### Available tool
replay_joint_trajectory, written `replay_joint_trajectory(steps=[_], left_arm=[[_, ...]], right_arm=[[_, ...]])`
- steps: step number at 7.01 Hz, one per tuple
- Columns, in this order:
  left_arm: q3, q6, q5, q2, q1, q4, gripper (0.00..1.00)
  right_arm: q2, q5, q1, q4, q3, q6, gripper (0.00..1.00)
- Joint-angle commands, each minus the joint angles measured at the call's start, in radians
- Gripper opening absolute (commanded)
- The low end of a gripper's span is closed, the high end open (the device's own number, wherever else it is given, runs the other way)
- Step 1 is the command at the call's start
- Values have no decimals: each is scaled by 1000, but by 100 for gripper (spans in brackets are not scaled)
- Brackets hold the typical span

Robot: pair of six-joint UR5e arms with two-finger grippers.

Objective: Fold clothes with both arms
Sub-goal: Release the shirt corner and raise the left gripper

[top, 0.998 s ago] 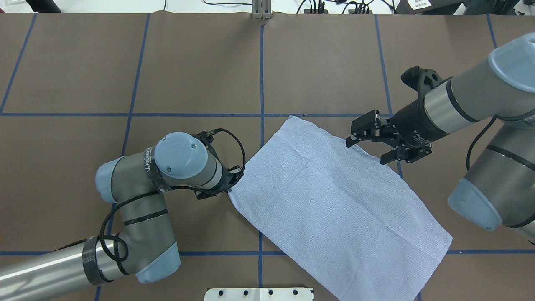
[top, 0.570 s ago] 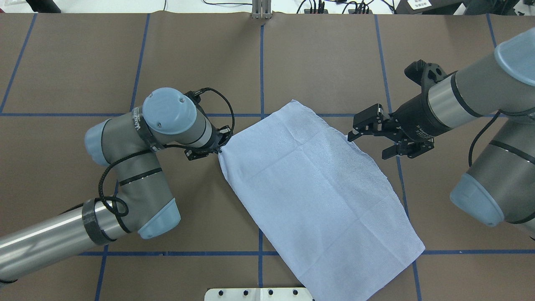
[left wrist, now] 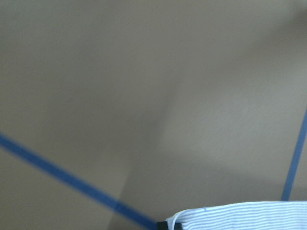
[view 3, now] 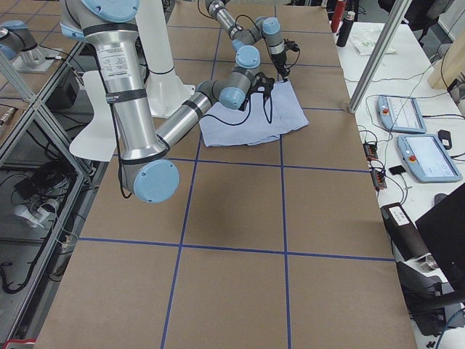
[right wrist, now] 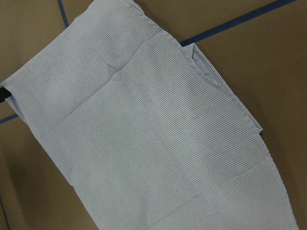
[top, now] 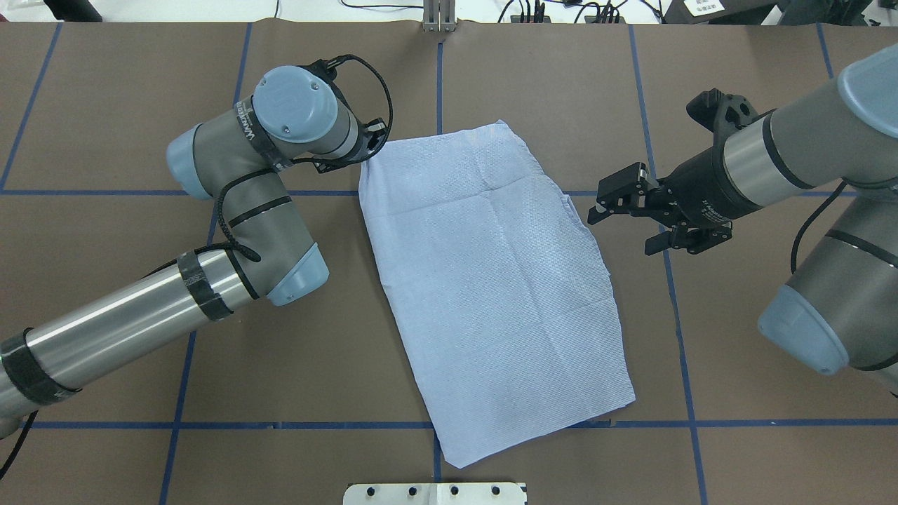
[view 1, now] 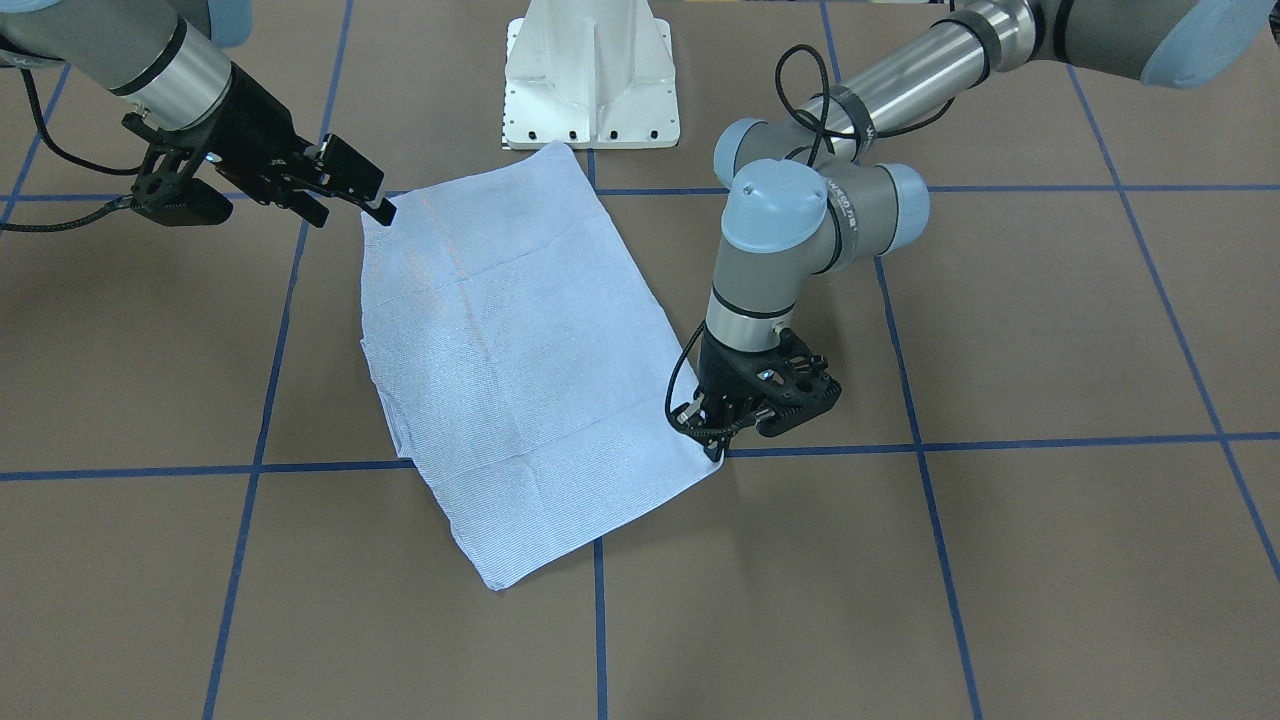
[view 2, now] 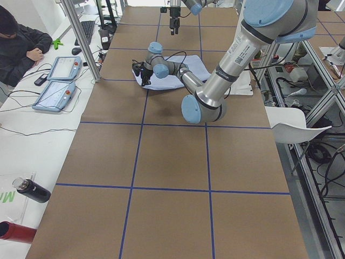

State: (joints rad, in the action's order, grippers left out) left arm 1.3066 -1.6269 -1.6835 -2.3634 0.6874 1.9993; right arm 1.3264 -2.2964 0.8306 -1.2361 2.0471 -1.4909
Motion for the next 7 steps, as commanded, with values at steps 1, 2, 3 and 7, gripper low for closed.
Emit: replay_joint_trajectory(steps=[1,2,3,7], left_arm=[[-136,2,129,-48,4,256,0],[-198,1,168,-81,4,332,0],[-228,2,213,-85,6,404,0],[-316,4,243,-97,4,552,78]], right_arm=[[2,8,1,1,-1,1,100],[4,8,1,1,1,0,100],[5,8,1,1,1,0,100],[2,8,1,3,-2,1,100]])
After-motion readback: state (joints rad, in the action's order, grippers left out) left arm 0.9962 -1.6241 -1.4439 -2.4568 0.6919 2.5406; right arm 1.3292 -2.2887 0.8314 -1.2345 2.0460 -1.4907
